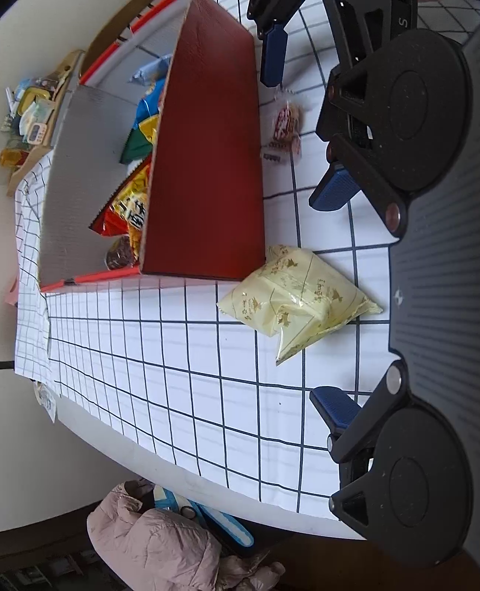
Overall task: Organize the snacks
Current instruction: 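Withdraw both open tools from the box toward the remaining snacks on the table, then grasp the pale yellow bag with the left tool while the right tool grasps the wrapped candy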
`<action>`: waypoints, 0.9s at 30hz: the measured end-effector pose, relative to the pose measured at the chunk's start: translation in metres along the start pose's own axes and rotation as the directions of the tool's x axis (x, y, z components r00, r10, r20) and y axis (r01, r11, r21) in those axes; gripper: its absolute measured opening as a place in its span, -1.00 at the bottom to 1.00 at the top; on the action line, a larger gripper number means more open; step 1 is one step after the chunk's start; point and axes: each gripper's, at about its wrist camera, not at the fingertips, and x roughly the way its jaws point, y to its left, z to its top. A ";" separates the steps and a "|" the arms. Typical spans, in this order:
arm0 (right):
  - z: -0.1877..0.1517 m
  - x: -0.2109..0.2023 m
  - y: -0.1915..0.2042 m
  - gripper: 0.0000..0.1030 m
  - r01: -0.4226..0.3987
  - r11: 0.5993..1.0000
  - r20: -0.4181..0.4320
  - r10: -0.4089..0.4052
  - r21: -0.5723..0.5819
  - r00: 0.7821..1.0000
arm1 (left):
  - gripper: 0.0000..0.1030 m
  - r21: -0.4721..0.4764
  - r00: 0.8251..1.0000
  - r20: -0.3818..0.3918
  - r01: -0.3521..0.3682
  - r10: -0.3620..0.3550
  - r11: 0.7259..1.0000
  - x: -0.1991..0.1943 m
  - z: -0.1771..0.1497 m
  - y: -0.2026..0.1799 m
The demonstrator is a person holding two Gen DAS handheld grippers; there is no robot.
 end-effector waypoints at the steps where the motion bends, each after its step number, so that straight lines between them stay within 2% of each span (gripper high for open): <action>1: 0.000 0.002 0.000 0.41 -0.001 1.000 -0.006 0.001 -0.002 1.000 | 0.98 0.000 1.000 0.000 -0.002 0.002 1.000 0.002 0.000 0.000; 7: 0.000 0.008 0.005 0.11 0.024 0.999 -0.006 -0.025 -0.030 1.000 | 0.93 0.007 1.000 0.012 -0.022 0.022 1.000 0.011 0.000 -0.003; 9: 0.000 0.009 0.006 -0.01 0.034 0.998 -0.001 -0.034 -0.044 0.999 | 0.81 0.003 1.000 0.015 -0.019 0.019 1.000 0.011 0.000 -0.004; 11: -0.001 0.008 0.009 -0.13 0.038 0.998 0.005 -0.038 -0.059 0.999 | 0.60 0.002 1.000 0.016 -0.022 0.022 1.000 0.012 0.001 -0.004; 13: -0.001 0.008 0.011 -0.37 0.042 0.997 0.011 -0.042 -0.071 0.999 | 0.50 0.008 1.000 0.017 -0.025 0.025 1.000 0.012 0.001 -0.005; 18: -0.002 0.005 0.019 -0.66 0.057 0.994 0.026 -0.055 -0.098 0.998 | 0.17 0.014 1.000 0.019 -0.021 0.020 1.000 0.010 0.000 -0.007; 27: -0.009 -0.006 0.015 -0.68 0.037 0.999 0.047 -0.036 -0.025 0.998 | -0.19 -0.039 1.000 0.027 -0.004 0.005 0.999 0.001 -0.006 -0.006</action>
